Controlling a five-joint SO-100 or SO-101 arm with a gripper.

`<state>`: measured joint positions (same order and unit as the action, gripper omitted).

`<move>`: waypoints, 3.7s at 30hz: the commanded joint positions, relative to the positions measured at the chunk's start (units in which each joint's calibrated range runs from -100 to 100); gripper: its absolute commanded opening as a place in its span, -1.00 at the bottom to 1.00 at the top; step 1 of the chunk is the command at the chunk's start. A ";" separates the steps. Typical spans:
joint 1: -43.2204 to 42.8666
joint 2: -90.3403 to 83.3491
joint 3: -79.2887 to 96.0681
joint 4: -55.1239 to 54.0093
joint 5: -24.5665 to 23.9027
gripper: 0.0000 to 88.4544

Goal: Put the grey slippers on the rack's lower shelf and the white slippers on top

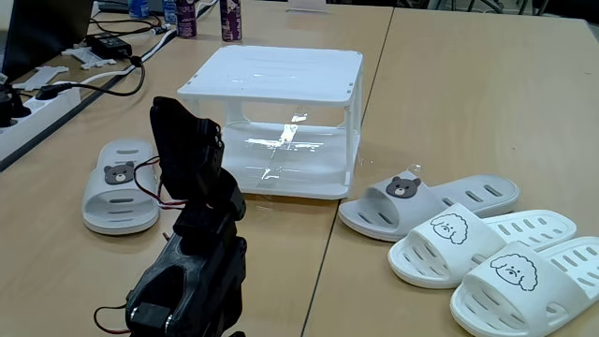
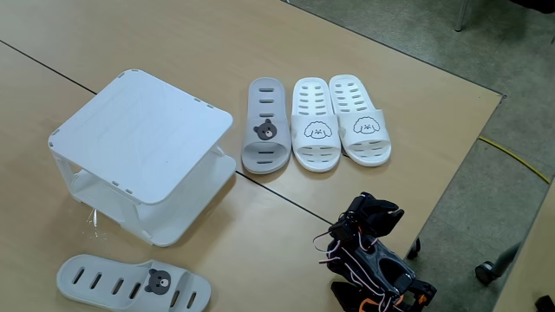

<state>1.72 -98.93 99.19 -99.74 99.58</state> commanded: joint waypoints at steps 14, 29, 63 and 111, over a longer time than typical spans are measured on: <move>0.09 -0.06 0.63 0.17 0.42 -0.99; -0.08 -0.06 0.63 0.17 0.42 -0.99; -47.04 114.96 -6.86 2.24 0.42 -0.93; -40.05 140.28 -80.02 44.26 0.42 -0.63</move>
<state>-38.80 40.37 25.34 -54.94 99.58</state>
